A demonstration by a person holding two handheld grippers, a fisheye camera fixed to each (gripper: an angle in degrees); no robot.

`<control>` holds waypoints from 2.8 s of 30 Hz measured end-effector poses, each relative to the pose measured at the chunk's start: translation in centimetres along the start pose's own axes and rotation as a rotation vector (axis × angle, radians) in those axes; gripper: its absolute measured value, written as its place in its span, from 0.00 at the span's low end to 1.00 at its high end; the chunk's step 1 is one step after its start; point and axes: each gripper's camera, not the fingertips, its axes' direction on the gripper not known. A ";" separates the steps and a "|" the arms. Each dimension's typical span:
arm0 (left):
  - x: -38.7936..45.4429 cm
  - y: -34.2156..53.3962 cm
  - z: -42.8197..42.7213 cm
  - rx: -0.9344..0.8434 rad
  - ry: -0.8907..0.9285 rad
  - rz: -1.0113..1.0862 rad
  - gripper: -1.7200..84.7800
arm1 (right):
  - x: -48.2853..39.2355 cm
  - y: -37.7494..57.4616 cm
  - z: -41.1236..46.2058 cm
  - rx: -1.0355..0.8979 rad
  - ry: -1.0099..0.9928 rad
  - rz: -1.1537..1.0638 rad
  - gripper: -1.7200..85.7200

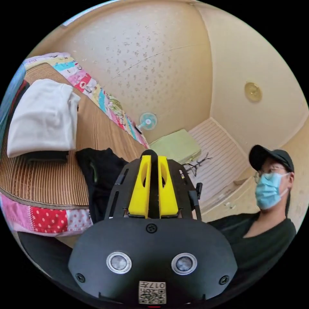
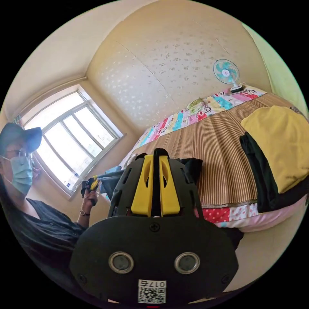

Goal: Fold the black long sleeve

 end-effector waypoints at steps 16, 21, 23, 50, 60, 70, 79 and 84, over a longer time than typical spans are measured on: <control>-8.0 8.0 1.7 -0.125 -0.500 -0.164 0.18 | -8.4 8.2 24.2 -0.333 0.662 -0.373 0.04; -13.9 13.9 3.5 -0.170 -0.290 -0.504 0.19 | -6.9 12.4 25.5 -0.281 0.796 -0.353 0.03; -15.1 14.3 3.7 -0.110 -0.173 -0.582 0.15 | -6.7 11.0 25.7 -0.285 0.784 -0.273 0.03; 1.4 15.8 31.3 -0.447 -0.308 0.063 0.21 | 11.6 4.2 -12.3 -0.128 -0.063 0.452 0.15; -5.2 20.7 38.3 -0.736 -0.046 -0.379 0.13 | 17.1 1.6 -9.8 -0.126 -0.499 0.842 0.25; 6.2 22.1 32.0 -0.725 0.007 0.080 0.11 | 14.2 -6.3 -2.1 -0.092 -0.907 0.737 0.27; 11.3 17.6 25.1 -0.495 0.164 0.320 0.14 | 10.9 -29.7 -14.7 0.139 -0.796 0.079 0.22; 9.1 18.4 24.3 -0.450 0.069 0.276 0.14 | 17.5 -38.0 -23.5 0.211 -0.530 0.108 0.19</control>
